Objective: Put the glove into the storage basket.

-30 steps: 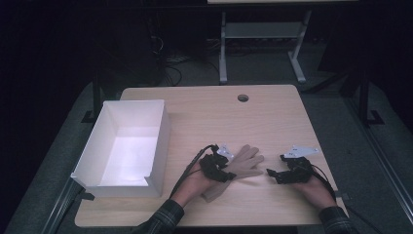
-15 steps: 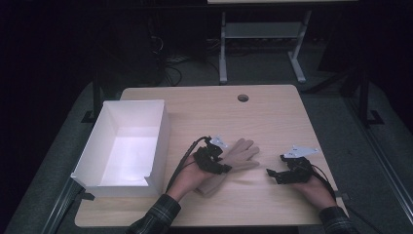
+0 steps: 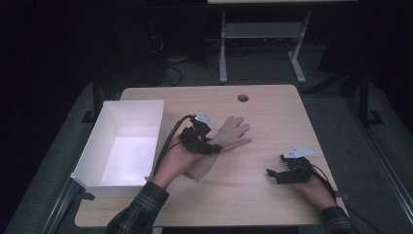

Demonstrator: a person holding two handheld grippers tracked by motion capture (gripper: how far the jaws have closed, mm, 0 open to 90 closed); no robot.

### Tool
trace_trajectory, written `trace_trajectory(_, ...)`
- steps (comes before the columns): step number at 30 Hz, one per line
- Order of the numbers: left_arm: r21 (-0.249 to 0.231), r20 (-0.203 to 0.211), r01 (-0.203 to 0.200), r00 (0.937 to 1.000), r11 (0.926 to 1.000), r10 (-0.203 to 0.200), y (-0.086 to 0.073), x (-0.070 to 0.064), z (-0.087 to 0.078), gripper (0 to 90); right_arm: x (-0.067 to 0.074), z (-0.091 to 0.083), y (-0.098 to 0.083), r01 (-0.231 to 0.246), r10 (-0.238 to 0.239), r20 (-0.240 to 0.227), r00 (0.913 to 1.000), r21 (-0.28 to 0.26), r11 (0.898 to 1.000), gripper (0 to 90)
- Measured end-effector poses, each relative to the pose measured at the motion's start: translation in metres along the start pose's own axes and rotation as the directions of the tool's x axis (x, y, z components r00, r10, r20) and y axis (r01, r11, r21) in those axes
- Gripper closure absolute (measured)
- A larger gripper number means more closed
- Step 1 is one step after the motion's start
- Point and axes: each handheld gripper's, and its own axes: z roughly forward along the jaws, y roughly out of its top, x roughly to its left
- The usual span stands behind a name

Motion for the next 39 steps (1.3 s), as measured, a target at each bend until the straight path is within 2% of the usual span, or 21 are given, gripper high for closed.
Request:
trace_trajectory(4, -0.001, -0.027, 0.001, 0.9996, 1.0000, -0.001, 0.003, 0.008, -0.019, 65.5, 0.000, 0.000, 0.000, -0.002, 0.002, -0.002, 1.0000, -0.001, 1.000, 17.8)
trace_trajectory(7, -0.022, -0.053, 0.020, 0.9984, 0.9995, -0.021, 0.003, 0.015, -0.039, 65.5, 0.000, 0.000, 0.000, -0.002, 0.002, -0.002, 1.0000, -0.001, 1.000, 17.7)
trace_trajectory(10, -0.033, -0.072, 0.024, 0.9971, 0.9992, -0.027, 0.002, 0.020, -0.049, 65.5, 0.000, 0.000, 0.000, -0.002, 0.002, -0.002, 1.0000, -0.001, 1.000, 17.7)
trace_trajectory(14, -0.058, -0.110, 0.057, 0.9919, 0.9967, -0.063, -0.004, 0.032, -0.072, 65.5, 0.000, 0.000, 0.000, -0.001, 0.001, -0.002, 1.0000, -0.001, 1.000, 17.6)
trace_trajectory(16, -0.063, -0.117, 0.064, 0.9906, 0.9960, -0.071, -0.006, 0.034, -0.076, 65.5, 0.000, 0.000, 0.000, -0.001, 0.001, -0.002, 1.0000, -0.001, 1.000, 17.6)
trace_trajectory(19, -0.075, -0.139, 0.081, 0.9861, 0.9939, -0.091, -0.013, 0.041, -0.088, 65.5, 0.000, 0.000, 0.000, 0.001, -0.001, -0.002, 1.0000, 0.000, 1.000, 17.6)
trace_trajectory(20, -0.083, -0.153, 0.095, 0.9825, 0.9920, -0.107, -0.018, 0.047, -0.096, 65.5, 0.000, 0.000, 0.000, 0.001, -0.001, -0.002, 1.0000, 0.000, 1.000, 17.6)
trace_trajectory(21, -0.083, -0.153, 0.095, 0.9825, 0.9920, -0.107, -0.018, 0.047, -0.096, 65.5, 0.000, 0.000, 0.000, 0.001, -0.001, -0.002, 1.0000, 0.000, 1.000, 17.6)
trace_trajectory(23, -0.092, -0.174, 0.114, 0.9763, 0.9892, -0.128, -0.027, 0.054, -0.108, 65.5, 0.000, 0.000, 0.000, 0.001, -0.001, -0.002, 1.0000, 0.000, 1.000, 17.6)
trace_trajectory(24, -0.092, -0.174, 0.114, 0.9763, 0.9892, -0.128, -0.027, 0.054, -0.108, 65.4, 0.000, 0.000, 0.000, 0.001, -0.001, -0.002, 1.0000, 0.000, 1.000, 17.6)
trace_trajectory(25, -0.105, -0.187, 0.130, 0.9711, 0.9860, -0.148, -0.033, 0.059, -0.115, 65.4, 0.000, 0.000, 0.000, 0.001, -0.001, -0.001, 1.0000, 0.000, 1.000, 17.6)
trace_trajectory(27, -0.112, -0.198, 0.142, 0.9666, 0.9835, -0.162, -0.040, 0.063, -0.122, 65.5, 0.000, 0.000, 0.000, 0.001, -0.001, -0.002, 1.0000, 0.000, 1.000, 17.6)
trace_trajectory(28, -0.112, -0.198, 0.142, 0.9666, 0.9835, -0.162, -0.040, 0.063, -0.122, 65.5, 0.000, 0.000, 0.000, 0.001, -0.001, -0.001, 1.0000, 0.000, 1.000, 17.7)
trace_trajectory(29, -0.121, -0.216, 0.157, 0.9597, 0.9802, -0.180, -0.047, 0.068, -0.130, 65.5, 0.000, 0.000, 0.000, 0.001, -0.001, -0.001, 1.0000, 0.000, 1.000, 17.6)
trace_trajectory(30, -0.121, -0.216, 0.157, 0.9597, 0.9802, -0.180, -0.047, 0.068, -0.130, 65.5, 0.000, 0.000, 0.000, 0.001, -0.001, -0.001, 1.0000, 0.000, 1.000, 17.6)
trace_trajectory(32, -0.126, -0.234, 0.173, 0.9515, 0.9768, -0.199, -0.056, 0.075, -0.136, 65.5, 0.000, 0.000, 0.000, 0.001, -0.001, -0.001, 1.0000, 0.000, 1.000, 17.6)
trace_trajectory(33, -0.128, -0.244, 0.183, 0.9469, 0.9749, -0.209, -0.060, 0.077, -0.139, 65.5, 0.000, 0.000, 0.000, 0.001, -0.001, -0.001, 1.0000, 0.000, 1.000, 17.6)
trace_trajectory(34, -0.129, -0.259, 0.198, 0.9390, 0.9717, -0.226, -0.067, 0.082, -0.144, 65.5, 0.000, 0.000, 0.000, 0.001, -0.001, -0.001, 1.0000, 0.000, 1.000, 17.6)
trace_trajectory(36, -0.136, -0.272, 0.215, 0.9306, 0.9672, -0.245, -0.074, 0.086, -0.148, 65.5, 0.000, 0.000, 0.000, 0.001, -0.001, -0.001, 1.0000, 0.000, 1.000, 17.7)
trace_trajectory(37, -0.136, -0.272, 0.215, 0.9306, 0.9672, -0.245, -0.074, 0.086, -0.148, 65.4, 0.000, 0.000, 0.000, 0.001, -0.001, -0.001, 1.0000, 0.000, 1.000, 17.7)
trace_trajectory(39, -0.147, -0.278, 0.233, 0.9229, 0.9612, -0.267, -0.082, 0.091, -0.152, 65.5, 0.000, 0.000, 0.000, 0.001, -0.001, -0.002, 1.0000, 0.000, 1.000, 17.6)
